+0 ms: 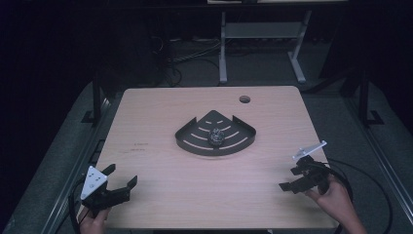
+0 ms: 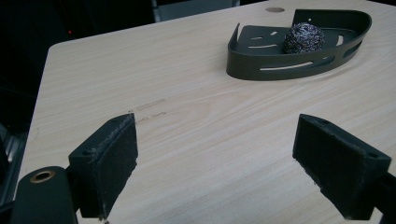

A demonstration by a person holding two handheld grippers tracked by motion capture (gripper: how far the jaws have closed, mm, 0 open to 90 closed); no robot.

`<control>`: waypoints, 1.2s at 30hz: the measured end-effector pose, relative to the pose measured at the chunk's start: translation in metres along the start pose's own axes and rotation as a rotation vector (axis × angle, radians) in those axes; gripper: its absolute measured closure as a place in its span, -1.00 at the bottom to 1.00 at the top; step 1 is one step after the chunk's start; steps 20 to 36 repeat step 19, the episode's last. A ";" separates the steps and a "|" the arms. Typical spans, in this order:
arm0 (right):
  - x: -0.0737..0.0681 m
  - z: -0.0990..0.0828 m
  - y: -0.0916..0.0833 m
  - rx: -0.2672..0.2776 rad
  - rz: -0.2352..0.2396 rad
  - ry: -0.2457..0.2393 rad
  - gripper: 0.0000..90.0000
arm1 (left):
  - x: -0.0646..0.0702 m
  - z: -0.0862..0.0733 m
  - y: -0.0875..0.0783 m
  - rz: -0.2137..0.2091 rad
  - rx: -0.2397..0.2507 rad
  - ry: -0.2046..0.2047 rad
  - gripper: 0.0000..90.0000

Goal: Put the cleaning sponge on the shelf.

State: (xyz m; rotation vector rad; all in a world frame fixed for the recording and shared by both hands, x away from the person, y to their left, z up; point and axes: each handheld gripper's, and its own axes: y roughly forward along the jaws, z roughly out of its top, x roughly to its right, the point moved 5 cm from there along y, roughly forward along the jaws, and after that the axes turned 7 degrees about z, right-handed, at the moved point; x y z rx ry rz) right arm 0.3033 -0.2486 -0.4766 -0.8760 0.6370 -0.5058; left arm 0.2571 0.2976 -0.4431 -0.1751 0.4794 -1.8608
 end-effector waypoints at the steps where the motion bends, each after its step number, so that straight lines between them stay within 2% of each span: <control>1: 0.000 -0.001 0.000 0.002 0.000 0.000 -0.62 | 0.000 0.000 0.000 0.000 0.002 -0.002 -0.71; 13: -0.005 -0.013 -0.007 0.034 -0.005 0.005 -0.63 | 0.000 0.000 0.000 -0.004 0.000 -0.002 -0.71; 19: -0.017 -0.017 -0.009 0.070 -0.033 -0.035 -0.65 | 0.000 0.000 0.001 -0.007 -0.003 0.002 -0.71; 36: -0.017 -0.017 -0.009 0.070 -0.033 -0.035 -0.65 | 0.000 0.000 0.001 -0.007 -0.003 0.002 -0.71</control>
